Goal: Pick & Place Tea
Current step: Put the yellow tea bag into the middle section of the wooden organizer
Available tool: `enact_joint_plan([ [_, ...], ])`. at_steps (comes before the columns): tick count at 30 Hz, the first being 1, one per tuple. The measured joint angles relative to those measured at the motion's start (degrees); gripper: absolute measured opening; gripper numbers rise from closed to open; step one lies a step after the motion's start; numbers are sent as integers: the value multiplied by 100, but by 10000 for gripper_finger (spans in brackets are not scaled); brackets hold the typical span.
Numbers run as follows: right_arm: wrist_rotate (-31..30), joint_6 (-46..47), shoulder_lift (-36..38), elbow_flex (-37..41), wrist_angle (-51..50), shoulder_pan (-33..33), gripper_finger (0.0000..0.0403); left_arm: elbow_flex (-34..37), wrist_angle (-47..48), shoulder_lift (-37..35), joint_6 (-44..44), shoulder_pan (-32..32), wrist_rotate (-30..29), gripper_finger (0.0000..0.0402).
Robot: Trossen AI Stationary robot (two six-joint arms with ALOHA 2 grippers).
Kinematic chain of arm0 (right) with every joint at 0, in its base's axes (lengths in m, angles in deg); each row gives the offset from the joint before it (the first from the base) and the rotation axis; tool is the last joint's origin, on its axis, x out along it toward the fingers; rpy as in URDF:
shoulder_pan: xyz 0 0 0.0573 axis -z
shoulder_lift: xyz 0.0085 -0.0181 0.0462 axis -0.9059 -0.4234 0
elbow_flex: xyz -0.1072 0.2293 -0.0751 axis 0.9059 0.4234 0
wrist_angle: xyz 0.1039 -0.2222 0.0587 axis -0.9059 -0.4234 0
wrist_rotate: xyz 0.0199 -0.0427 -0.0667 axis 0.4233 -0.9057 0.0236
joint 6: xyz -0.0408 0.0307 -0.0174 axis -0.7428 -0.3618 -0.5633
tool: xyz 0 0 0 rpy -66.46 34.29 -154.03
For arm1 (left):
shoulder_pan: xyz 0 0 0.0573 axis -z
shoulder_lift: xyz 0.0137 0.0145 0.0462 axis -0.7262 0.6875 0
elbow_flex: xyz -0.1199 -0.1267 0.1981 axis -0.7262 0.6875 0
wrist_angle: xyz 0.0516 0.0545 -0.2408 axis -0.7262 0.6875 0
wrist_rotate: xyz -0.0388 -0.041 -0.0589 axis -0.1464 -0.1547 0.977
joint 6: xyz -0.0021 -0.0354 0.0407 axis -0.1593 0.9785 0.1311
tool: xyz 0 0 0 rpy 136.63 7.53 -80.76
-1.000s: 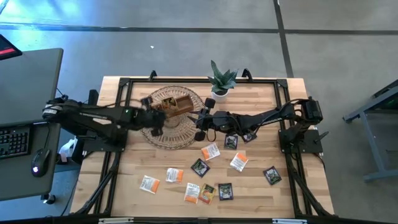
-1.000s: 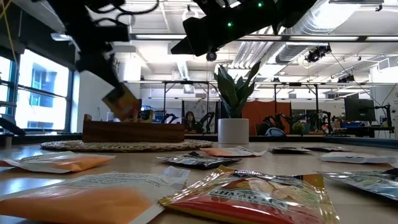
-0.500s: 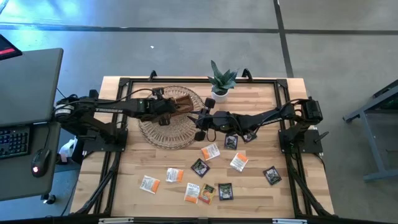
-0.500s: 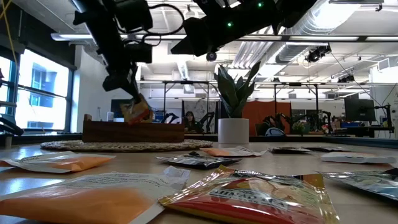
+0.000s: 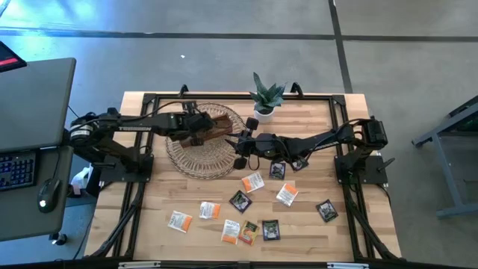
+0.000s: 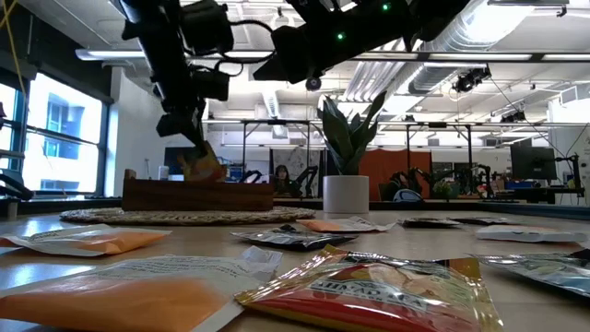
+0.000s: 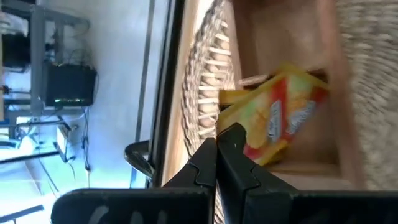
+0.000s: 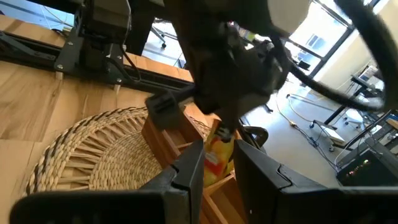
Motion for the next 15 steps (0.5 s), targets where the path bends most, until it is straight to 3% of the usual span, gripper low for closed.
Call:
enact_joint_plan([
  [7,2,0,0,0,-38,0,83,8,75,303,-6,-15,387,0],
  [15,0,0,0,0,-44,0,83,3,62,321,-342,123,407,15],
])
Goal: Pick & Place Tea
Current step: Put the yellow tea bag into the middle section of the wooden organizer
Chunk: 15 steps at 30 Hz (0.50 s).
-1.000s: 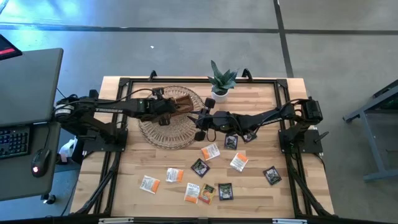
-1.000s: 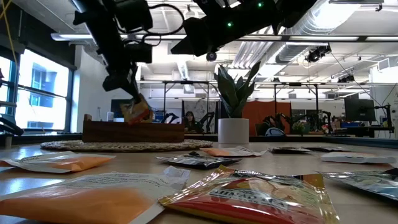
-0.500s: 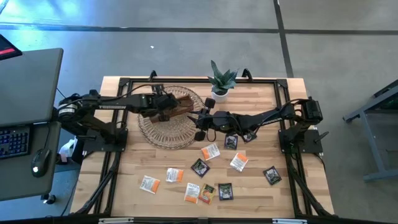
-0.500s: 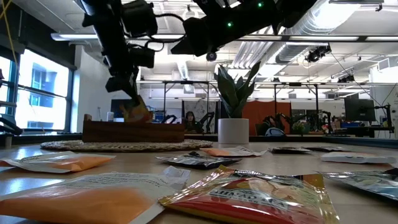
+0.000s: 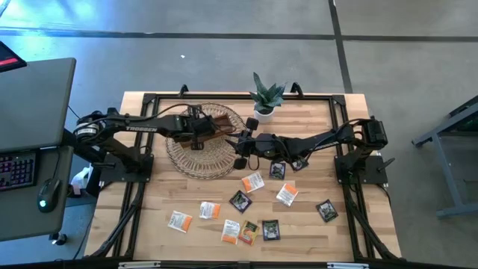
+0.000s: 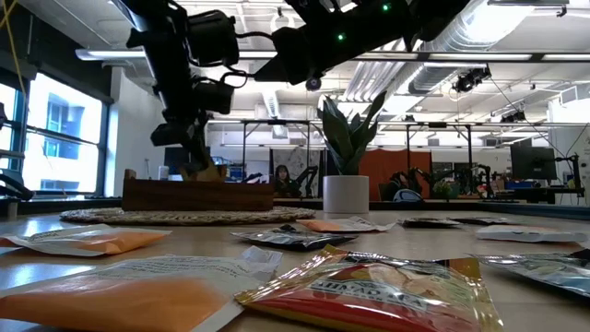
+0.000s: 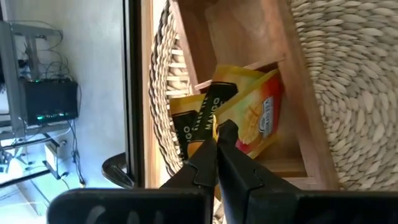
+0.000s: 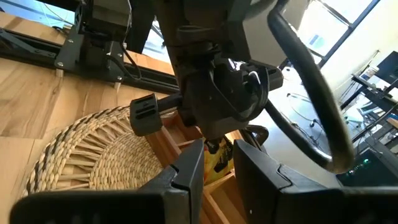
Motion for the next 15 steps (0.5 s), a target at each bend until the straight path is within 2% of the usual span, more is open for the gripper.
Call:
enact_joint_plan([
  [10,2,0,0,0,1,0,83,2,-446,0,-1,-6,-6,111],
  [15,149,56,0,0,1,0,83,2,-469,0,44,-6,11,134],
])
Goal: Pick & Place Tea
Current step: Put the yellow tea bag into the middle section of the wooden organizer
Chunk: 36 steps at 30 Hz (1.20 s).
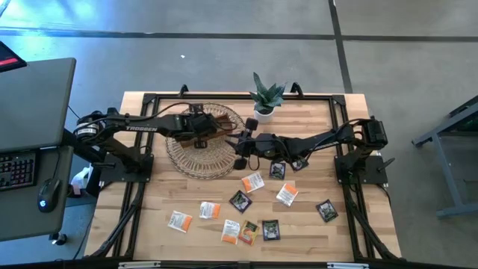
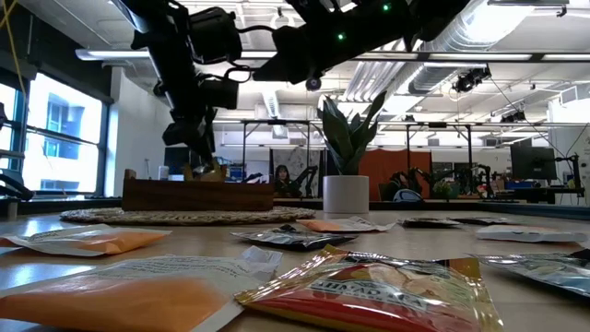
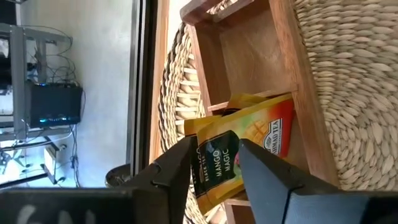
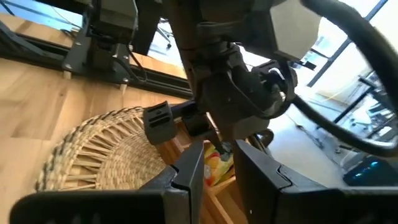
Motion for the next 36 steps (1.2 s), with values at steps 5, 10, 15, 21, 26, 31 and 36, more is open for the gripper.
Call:
enact_joint_plan([
  [5,551,597,-43,0,16,110,82,-157,408,-2,559,2,-242,133],
  [10,712,1174,-335,2,33,373,56,-844,1967,-406,2019,2,165,110],
  [15,717,1450,-736,9,415,501,8,-940,2324,-1386,2352,4,428,56],
  [21,803,1711,-878,7,1180,504,4,-45,1698,-3127,3193,78,833,9],
  [26,1283,1650,-1105,-231,1475,590,16,1176,322,-4207,3304,151,1253,18],
  [31,1241,1444,-1715,-1045,941,695,63,1835,-209,-4535,3302,153,1541,10],
  [36,959,1786,-2321,-2100,-104,1028,110,1942,-217,-4533,3244,151,1533,3],
])
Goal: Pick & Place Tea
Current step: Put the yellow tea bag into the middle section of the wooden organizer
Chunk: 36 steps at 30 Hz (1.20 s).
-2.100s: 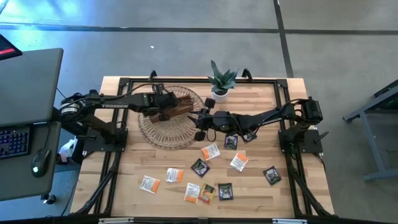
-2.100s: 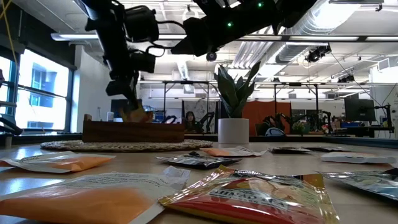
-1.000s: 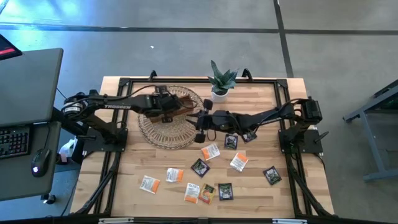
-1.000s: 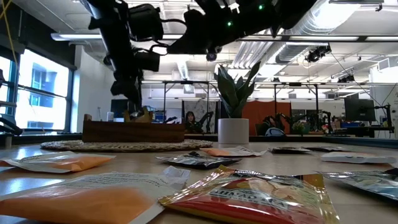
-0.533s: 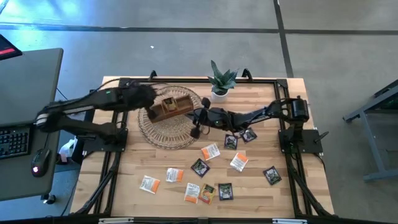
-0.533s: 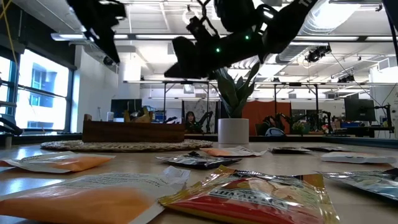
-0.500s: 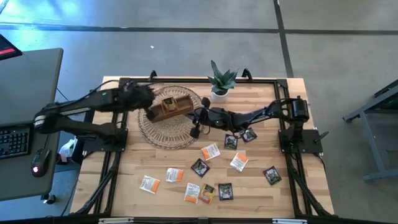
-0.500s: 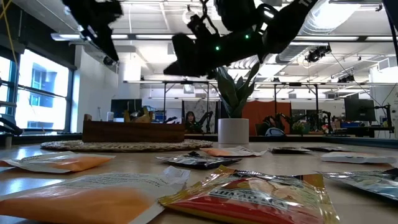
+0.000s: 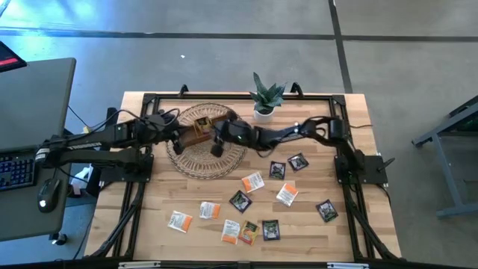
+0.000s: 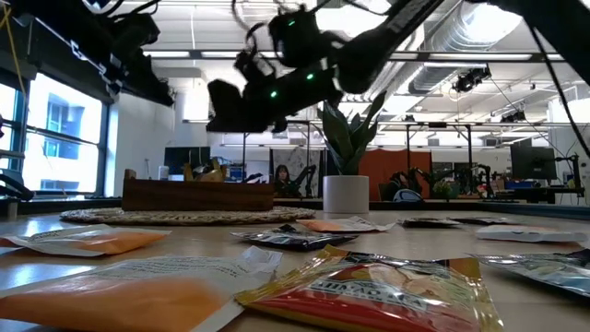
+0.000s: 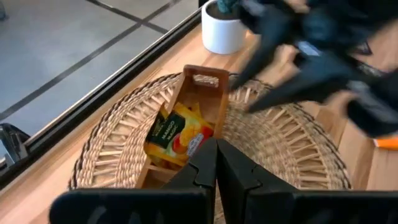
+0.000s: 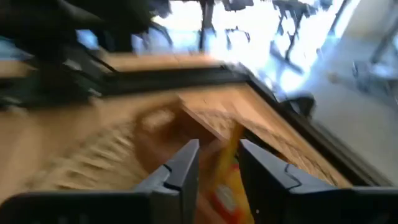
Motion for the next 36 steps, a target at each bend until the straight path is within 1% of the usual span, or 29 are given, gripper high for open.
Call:
enact_joint_plan([
  [4,33,496,-429,-738,-953,265,131,1,5,-2,-124,2,-11,2],
  [7,55,454,-647,-1114,-1168,360,135,1,5,-2,-289,0,-44,2],
  [10,133,389,-814,-1289,-1212,426,132,1,9,0,-401,2,-51,2],
  [12,286,388,-850,-1297,-1260,451,124,1,17,0,-413,2,-52,2],
  [14,322,366,-849,-1294,-1268,465,107,1,41,0,-408,0,-53,2],
  [16,305,296,-842,-1301,-1278,464,76,1,54,0,-399,0,-61,2],
  [18,219,214,-842,-1301,-1319,463,33,1,54,-2,-399,0,-66,2],
  [19,170,219,-842,-1301,-1336,463,17,1,51,-2,-397,0,-67,2],
  [20,125,229,-842,-1301,-1347,463,9,1,54,-2,-397,0,-70,2],
  [23,0,365,-838,-1301,-1379,423,17,1,53,0,-397,0,-73,2],
  [26,-83,240,-781,-1301,-1511,320,5,1,60,0,-397,0,-76,2],
  [30,-469,108,-659,-1296,-1581,176,8,1,139,0,-397,0,-78,2],
  [33,-804,71,-592,-1299,-1722,102,3,1,174,0,-396,0,-147,2],
  [36,-818,33,-592,-1299,-1762,91,9,1,180,2,-395,0,-160,2],
])
